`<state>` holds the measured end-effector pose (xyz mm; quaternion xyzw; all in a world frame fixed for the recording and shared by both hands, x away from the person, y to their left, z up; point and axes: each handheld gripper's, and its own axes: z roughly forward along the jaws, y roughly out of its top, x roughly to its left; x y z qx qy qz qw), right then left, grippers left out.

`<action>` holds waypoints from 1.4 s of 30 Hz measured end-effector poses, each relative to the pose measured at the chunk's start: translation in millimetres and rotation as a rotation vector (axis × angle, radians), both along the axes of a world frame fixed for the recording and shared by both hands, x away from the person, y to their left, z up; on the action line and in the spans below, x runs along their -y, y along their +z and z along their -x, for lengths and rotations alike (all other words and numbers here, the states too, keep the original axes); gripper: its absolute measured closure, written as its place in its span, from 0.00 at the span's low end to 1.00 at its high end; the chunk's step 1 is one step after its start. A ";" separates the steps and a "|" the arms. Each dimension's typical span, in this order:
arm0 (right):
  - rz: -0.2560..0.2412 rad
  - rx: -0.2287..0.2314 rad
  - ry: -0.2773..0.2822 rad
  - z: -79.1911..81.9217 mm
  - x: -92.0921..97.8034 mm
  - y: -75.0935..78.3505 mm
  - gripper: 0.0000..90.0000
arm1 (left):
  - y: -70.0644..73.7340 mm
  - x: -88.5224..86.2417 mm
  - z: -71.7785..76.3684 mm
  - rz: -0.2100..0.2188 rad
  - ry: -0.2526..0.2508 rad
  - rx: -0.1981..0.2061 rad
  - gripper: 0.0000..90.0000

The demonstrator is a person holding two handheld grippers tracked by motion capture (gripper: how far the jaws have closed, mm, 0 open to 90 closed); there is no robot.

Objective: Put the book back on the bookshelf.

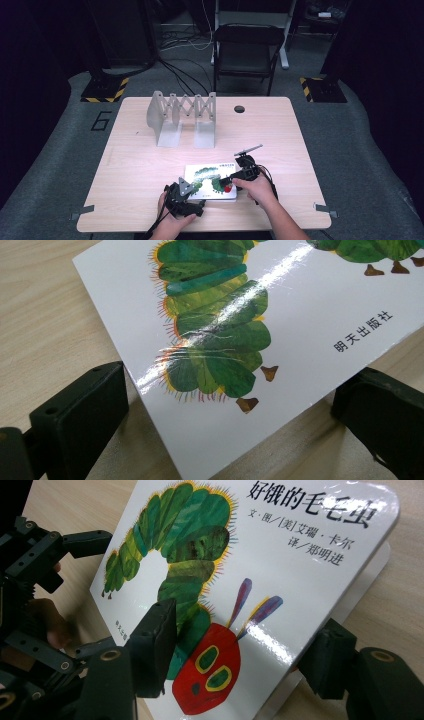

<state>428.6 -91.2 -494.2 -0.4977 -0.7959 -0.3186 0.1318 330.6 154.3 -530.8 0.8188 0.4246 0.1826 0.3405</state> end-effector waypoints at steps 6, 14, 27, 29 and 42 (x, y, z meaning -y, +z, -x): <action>-0.006 0.009 0.005 1.1 1.3 2.1 0.45 | 0.0 0.1 -0.1 -0.001 0.000 0.001 0.01; -0.034 0.009 -0.005 -0.1 3.7 4.6 0.49 | 0.0 -0.8 -0.2 0.000 -0.003 0.002 0.01; -0.049 0.015 0.001 -1.3 5.5 4.3 0.50 | 1.1 -1.8 -1.0 -0.008 -0.009 -0.005 0.02; -0.050 0.018 0.001 -1.3 5.4 4.6 0.50 | 1.2 -2.0 -1.1 -0.009 -0.011 -0.006 0.02; -0.079 0.046 0.006 -1.2 6.6 9.4 0.54 | 2.2 -3.1 -1.5 -0.011 -0.011 -0.011 0.03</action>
